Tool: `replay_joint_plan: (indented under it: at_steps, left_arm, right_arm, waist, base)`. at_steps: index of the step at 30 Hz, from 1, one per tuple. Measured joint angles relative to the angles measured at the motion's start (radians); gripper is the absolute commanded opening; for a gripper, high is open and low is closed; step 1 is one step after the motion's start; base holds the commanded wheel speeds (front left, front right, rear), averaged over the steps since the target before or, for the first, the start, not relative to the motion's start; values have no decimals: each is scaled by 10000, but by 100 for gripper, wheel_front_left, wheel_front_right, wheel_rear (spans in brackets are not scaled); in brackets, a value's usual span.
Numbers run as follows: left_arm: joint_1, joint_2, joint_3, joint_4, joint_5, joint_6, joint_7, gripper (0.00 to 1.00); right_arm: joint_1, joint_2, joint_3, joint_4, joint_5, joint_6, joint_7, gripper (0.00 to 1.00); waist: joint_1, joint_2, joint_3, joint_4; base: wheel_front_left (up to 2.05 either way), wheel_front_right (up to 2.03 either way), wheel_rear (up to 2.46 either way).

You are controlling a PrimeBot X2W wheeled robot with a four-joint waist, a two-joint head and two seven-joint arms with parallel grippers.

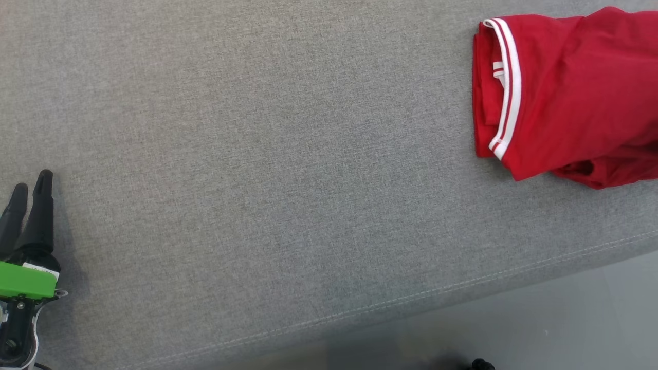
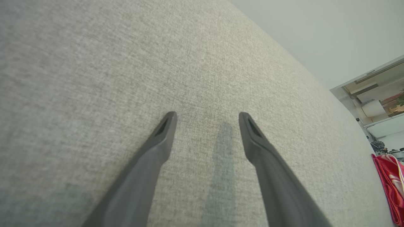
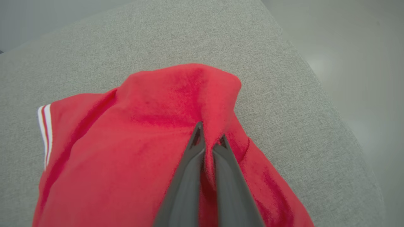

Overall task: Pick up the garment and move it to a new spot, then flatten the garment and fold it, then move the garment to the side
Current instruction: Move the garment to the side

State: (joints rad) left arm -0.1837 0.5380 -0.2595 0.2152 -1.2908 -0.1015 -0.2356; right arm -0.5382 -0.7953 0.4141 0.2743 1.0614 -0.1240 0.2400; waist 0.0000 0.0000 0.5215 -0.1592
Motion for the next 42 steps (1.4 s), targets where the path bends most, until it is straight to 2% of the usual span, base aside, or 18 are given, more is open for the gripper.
replay_joint_plan:
  at_steps: [12, 13, 14, 25, 33, 37, 42]
  left_arm:
    - [-5, -71, 27, 40, -73, 0, 4, 100]
    - [-6, -77, 31, 42, -73, 0, 13, 100]
    - [-6, -82, 33, 44, -73, -2, 13, 100]
    - [-19, -401, -4, 355, -86, -13, 13, 100]
    - [-13, -715, -190, 744, -69, -33, -35, 100]
    - [10, -999, -353, 1001, -21, -33, -119, 100]
    - [249, -1452, -621, 1108, 119, -40, -125, 100]
  right_arm:
    - [-341, 36, 27, 811, -610, 0, -173, 1]
    - [-360, 36, 27, 909, -725, 0, -209, 56]
    - [-379, 35, 23, 1011, -828, 0, -257, 100]
    - [-403, -113, 284, 2130, -2006, -8, -639, 100]
    - [109, 261, 199, 2713, -2173, -8, -1302, 100]
    - [149, 286, 4, 2573, -2466, -10, -2059, 100]
    - [150, 291, 61, 1795, -3237, -10, -3028, 100]
  waist:
    - [0, 0, -77, 62]
    - [1, 0, -83, 67]
    - [0, 0, -90, 71]
    - [0, -1, -434, 175]
    - [1, -1, -884, 276]
    - [1, -1, -1238, 340]
    - [1, -1, -1791, 427]
  base:
    - [0, 0, 0]
    - [0, 0, 0]
    - [0, 0, 0]
    - [0, 0, 0]
    - [0, 0, 0]
    - [0, 0, 0]
    - [0, 0, 0]
